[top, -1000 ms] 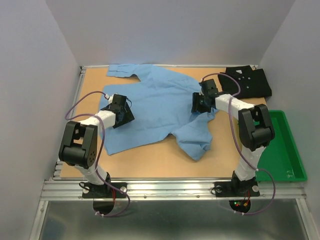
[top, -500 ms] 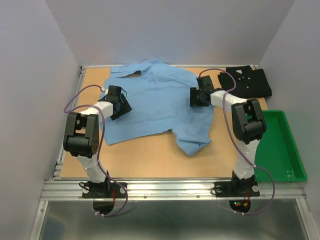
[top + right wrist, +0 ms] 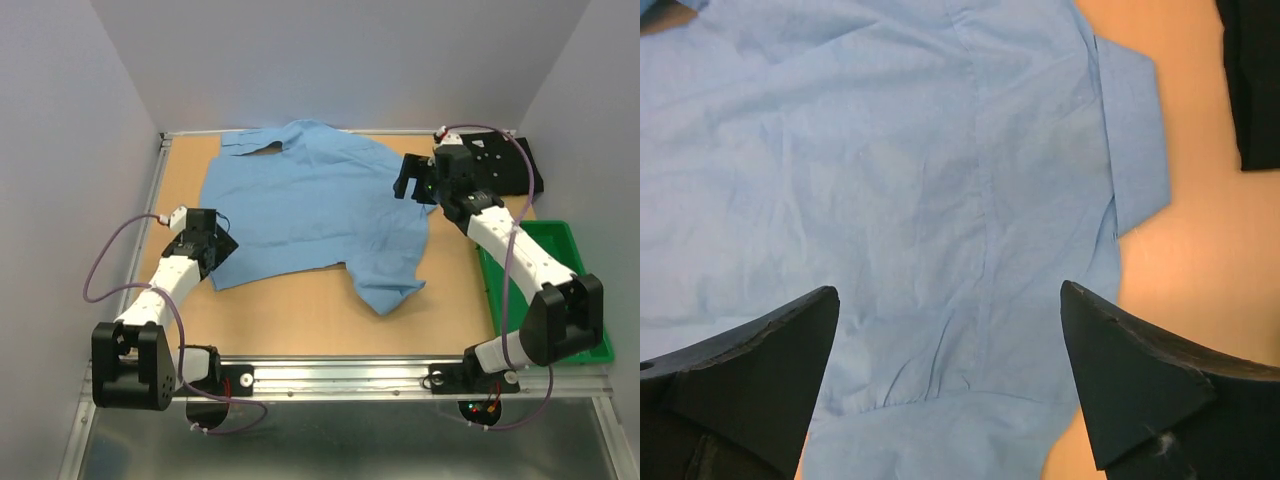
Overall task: Fold and stack the long sleeve shirts
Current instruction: Fold the shirt
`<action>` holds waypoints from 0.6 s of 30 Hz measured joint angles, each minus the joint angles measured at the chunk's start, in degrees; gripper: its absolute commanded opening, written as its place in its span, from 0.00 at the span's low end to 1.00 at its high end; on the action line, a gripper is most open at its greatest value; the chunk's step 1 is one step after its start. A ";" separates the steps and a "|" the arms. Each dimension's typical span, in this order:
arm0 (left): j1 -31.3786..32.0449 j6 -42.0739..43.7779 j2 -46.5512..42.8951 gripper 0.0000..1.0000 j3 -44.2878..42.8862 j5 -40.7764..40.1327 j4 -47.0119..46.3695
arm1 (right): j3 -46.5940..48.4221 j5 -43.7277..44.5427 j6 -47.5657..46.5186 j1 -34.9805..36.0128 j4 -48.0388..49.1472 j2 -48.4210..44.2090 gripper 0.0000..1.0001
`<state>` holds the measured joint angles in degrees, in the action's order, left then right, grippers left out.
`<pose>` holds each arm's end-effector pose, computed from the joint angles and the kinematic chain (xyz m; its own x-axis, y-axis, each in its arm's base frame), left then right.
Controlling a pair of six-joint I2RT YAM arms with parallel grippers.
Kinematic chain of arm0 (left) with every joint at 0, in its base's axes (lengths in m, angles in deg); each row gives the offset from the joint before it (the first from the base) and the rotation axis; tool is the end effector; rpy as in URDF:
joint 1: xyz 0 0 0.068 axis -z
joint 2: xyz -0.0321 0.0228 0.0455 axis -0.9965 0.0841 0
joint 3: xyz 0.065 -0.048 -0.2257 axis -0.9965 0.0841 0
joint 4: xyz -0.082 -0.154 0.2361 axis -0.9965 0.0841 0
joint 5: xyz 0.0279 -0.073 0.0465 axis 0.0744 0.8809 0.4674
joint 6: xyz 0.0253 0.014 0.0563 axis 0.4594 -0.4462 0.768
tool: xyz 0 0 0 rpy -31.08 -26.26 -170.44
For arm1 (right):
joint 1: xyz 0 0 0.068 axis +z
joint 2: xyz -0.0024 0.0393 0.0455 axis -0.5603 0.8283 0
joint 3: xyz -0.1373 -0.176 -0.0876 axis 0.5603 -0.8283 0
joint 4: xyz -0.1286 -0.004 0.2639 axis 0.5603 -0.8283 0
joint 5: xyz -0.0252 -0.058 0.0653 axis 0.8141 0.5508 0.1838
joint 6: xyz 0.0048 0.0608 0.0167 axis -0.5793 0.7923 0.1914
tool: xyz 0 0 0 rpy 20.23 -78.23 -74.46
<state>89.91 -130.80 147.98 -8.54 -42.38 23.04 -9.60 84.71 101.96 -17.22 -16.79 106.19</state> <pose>0.2979 -0.0140 0.1669 -0.4756 -0.6075 -0.6362 -0.5191 0.7777 -0.3546 0.3688 0.1064 0.2601 -0.5457 0.1668 -0.8212 -0.0318 0.9752 0.2191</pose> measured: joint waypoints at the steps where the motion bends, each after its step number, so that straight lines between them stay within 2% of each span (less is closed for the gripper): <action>1: 0.00 -0.90 -0.26 0.80 1.84 -0.11 1.01 | -1.46 0.15 0.33 0.00 0.20 -1.95 0.97; 6: -0.35 -5.18 -0.22 0.80 7.52 -0.85 5.31 | -8.87 0.52 1.60 0.00 -1.29 -7.69 0.97; 13: -0.35 -7.41 0.50 0.78 7.91 -1.33 5.31 | -13.51 0.20 2.56 0.00 -2.58 -10.40 0.97; 18: -0.35 -7.26 1.97 0.69 7.91 -1.53 4.83 | -14.64 0.09 3.26 0.00 -2.47 -11.26 0.97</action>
<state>89.56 -138.05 149.95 -0.63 -43.91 27.87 -24.24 84.79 105.22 -17.22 -19.26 94.93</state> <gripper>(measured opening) 0.748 0.965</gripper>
